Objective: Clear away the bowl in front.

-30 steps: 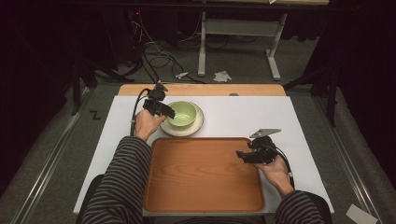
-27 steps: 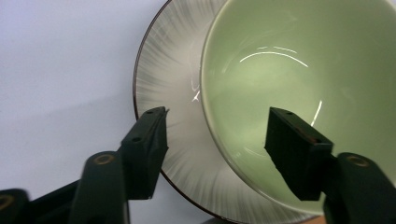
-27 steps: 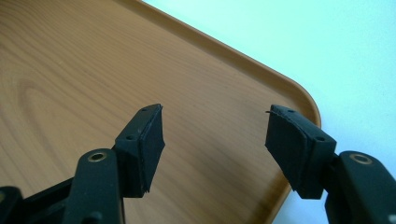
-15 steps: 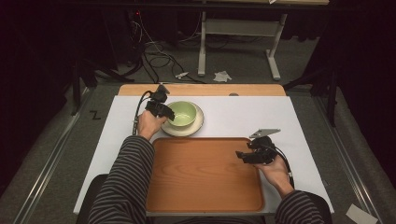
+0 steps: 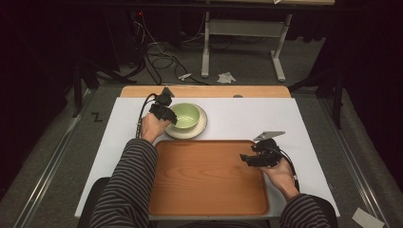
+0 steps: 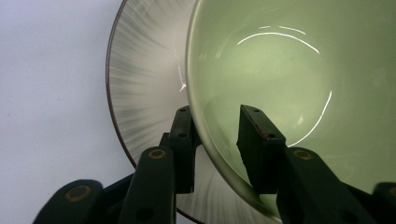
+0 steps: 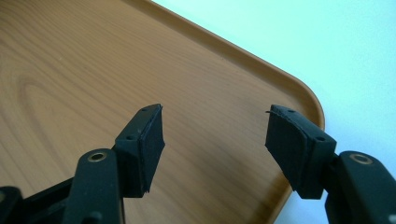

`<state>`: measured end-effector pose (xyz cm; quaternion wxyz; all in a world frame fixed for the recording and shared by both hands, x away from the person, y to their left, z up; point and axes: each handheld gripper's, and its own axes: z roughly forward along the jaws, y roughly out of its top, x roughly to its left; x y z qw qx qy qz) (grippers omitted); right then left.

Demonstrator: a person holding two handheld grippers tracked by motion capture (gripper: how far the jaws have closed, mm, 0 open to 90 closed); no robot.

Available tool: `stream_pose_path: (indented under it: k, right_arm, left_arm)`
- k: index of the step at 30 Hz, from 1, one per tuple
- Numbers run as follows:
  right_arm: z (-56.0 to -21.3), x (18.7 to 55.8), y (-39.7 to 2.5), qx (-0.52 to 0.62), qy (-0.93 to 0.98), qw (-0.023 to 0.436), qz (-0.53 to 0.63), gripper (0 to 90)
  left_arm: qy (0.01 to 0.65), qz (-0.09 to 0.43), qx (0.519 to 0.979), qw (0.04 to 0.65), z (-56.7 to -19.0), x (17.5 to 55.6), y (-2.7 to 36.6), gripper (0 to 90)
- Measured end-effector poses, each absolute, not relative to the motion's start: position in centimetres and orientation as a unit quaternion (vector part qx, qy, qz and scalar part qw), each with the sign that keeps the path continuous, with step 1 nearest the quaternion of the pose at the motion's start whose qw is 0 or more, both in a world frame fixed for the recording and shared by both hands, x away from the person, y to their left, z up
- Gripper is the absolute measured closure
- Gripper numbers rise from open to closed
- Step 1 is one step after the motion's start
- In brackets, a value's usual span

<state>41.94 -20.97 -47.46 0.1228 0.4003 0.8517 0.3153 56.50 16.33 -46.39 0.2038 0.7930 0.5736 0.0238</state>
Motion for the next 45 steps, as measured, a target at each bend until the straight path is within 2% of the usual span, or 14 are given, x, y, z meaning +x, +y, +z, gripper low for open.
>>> stream_pose_path:
  k: [13, 22, 29, 32, 45]
  right_arm:
    - [-47.5, 41.9, -20.8, 0.4, 0.854, 0.12, 0.311, 38.4]
    - [-47.5, 42.0, -20.9, 0.398, 0.854, 0.121, 0.312, 38.3]
    - [-47.5, 41.9, -20.9, 0.398, 0.854, 0.121, 0.313, 38.3]
    - [-47.5, 41.9, -20.9, 0.397, 0.854, 0.122, 0.313, 38.3]
    - [-47.5, 41.9, -20.9, 0.399, 0.853, 0.122, 0.312, 38.3]
  left_arm:
    - [0.577, 0.019, 0.79, 0.204, -46.4, 56.6, 16.5, 75.3]
    - [0.597, -0.006, 0.772, 0.219, -46.6, 57.0, 16.8, 80.5]
    - [0.604, -0.003, 0.765, 0.223, -46.6, 57.1, 16.9, 84.0]
    - [0.608, -0.013, 0.76, 0.232, -46.7, 57.2, 17.1, 84.2]
    - [0.608, -0.001, 0.753, 0.251, -45.7, 56.8, 17.6, 83.9]
